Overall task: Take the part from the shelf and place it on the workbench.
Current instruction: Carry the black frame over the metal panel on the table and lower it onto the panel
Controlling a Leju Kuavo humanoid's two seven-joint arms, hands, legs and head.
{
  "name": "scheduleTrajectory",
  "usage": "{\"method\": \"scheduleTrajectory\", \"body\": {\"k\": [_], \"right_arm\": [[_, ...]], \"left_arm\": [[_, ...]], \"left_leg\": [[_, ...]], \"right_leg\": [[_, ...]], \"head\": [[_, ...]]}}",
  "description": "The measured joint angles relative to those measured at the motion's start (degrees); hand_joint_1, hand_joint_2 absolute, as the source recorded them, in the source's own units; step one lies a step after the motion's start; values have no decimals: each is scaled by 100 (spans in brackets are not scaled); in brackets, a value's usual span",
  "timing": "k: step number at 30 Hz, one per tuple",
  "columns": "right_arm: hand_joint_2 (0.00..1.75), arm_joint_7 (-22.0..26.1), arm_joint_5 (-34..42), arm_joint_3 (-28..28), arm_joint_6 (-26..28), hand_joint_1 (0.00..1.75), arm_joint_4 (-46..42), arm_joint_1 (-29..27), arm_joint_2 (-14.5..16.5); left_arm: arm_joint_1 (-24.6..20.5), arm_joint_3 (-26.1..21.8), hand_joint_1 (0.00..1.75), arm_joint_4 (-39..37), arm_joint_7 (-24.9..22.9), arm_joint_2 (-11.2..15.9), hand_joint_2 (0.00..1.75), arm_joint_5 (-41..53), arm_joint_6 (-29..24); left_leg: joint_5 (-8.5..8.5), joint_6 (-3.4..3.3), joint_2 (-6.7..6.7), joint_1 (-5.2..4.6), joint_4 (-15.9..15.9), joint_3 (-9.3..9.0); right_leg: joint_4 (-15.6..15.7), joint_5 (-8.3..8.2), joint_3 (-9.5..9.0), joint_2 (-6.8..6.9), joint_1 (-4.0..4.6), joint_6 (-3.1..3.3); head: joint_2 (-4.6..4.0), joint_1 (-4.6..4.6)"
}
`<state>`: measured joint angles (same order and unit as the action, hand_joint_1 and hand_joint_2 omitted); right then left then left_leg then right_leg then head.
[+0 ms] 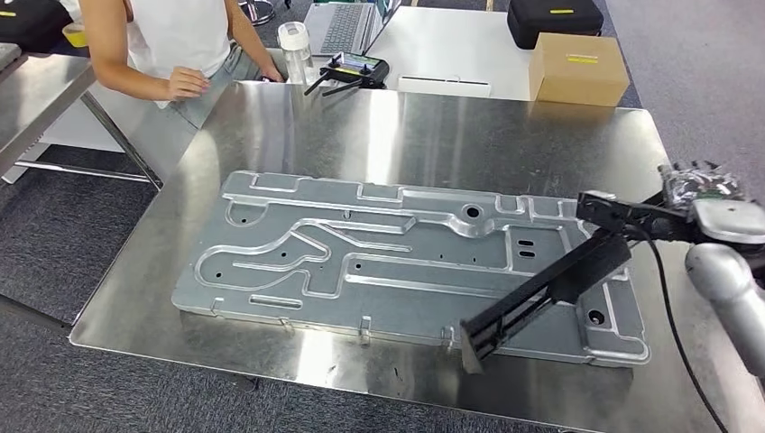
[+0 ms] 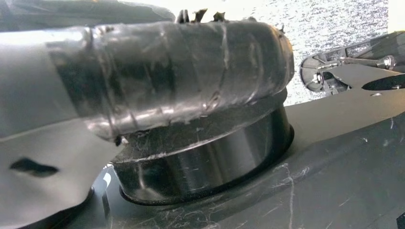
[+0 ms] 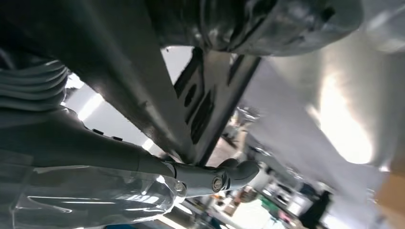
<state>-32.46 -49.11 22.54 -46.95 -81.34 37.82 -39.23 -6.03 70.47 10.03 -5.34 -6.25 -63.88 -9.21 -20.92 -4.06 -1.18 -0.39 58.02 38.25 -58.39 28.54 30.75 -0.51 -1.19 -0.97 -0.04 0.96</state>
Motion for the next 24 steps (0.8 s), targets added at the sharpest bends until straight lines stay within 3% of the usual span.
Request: {"method": "scheduleTrajectory", "body": {"k": [5, 10, 19, 24], "right_arm": [[0, 0, -345, -342, -583, 0, 107, 396, -13], [0, 0, -385, -523, -480, 0, 119, 544, -12], [0, 0, -88, -539, -103, 0, 151, 591, -21], [0, 0, 687, -2, 480, 0, 145, 998, -233]], "left_arm": [[-10, 48, 0, 0, 10, 10, 0, -80, 45], [-11, 49, 0, 0, 40, 13, 0, -163, 71], [-10, 49, 0, 0, 50, 13, 0, -232, 77], [-11, 48, 0, 0, 59, 16, 0, -264, 75]], "left_leg": [[-28, 112, 6, 0, -2, 2], [-55, 219, 5, 1, -2, 4], [-61, 234, 4, 0, 16, 22], [-61, 233, 3, -5, 25, 30]], "right_leg": [[0, 17, 5, -1, 9, 1], [0, 27, 1, 3, 8, -5], [6, 25, 0, 9, -12, -9], [6, 21, 4, 9, -17, -15]], "head": [[0, -1], [0, -2], [0, -3], [0, -2]]}}
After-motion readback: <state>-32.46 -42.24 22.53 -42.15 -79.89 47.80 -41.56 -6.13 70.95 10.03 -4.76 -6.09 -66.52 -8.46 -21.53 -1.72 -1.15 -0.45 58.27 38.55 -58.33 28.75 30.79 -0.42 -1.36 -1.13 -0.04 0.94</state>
